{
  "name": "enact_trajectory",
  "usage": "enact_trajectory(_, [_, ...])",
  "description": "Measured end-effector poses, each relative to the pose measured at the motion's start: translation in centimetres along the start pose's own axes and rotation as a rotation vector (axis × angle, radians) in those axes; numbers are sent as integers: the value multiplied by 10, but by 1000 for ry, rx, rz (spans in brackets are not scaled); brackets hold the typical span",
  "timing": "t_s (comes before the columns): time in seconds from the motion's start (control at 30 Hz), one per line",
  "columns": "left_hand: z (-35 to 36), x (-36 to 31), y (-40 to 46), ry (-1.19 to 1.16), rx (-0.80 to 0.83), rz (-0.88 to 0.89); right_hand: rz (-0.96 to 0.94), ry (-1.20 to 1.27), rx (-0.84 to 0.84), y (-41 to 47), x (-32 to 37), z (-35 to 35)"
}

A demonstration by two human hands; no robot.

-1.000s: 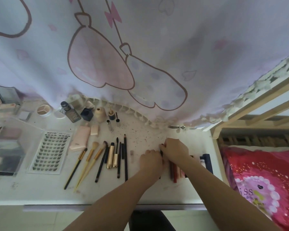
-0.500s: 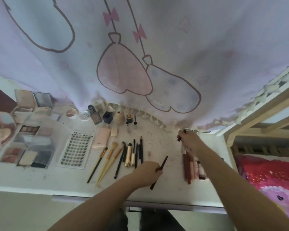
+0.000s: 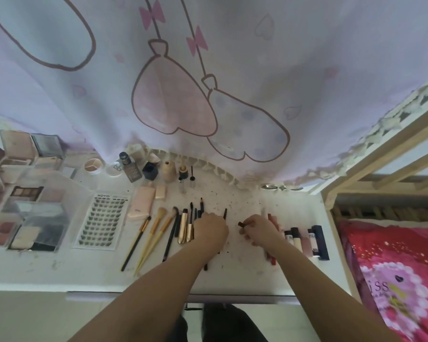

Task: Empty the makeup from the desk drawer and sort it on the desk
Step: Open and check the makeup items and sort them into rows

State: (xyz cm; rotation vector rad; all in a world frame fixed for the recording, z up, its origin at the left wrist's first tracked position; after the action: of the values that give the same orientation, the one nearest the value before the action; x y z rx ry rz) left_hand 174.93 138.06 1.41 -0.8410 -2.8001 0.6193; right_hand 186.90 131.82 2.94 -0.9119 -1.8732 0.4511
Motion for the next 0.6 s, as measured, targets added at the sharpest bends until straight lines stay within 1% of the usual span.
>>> enact_trajectory(0.07, [4,0,3,95,-16,15,-84,-237,-53,2,-1,0])
enact_trajectory(0.1, [5,1,4,138,-19,20,-108,-315,-75,2,0,2])
enact_trajectory(0.2, [8,4,4,244,-2,17,-152,-452,-95,6,4,17])
enact_trajectory(0.27, [9,8,4,263,14,3,-172,-523,-98,8,7,28])
enact_trajectory(0.4, [9,18,1,243,-10,32,-189,-601,-58,12,12,50])
enact_trajectory(0.5, [10,24,0,173,-31,-6,-199,-644,-27,14,16,60])
enact_trajectory(0.6, [7,24,0,127,-59,-11,-224,-620,-31,14,22,48])
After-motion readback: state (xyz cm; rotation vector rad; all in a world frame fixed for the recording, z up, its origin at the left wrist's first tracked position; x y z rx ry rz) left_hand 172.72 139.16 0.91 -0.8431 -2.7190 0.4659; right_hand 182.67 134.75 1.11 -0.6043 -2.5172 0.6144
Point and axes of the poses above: each hand's wrist, its own y-axis towards the middle knuckle, its own z-axis out of the palm, x = y × z, the point moved 2 cm from there along y, towards the middle knuckle, and after that the axes turned 8 degrees about y, right-handed, at the moved point
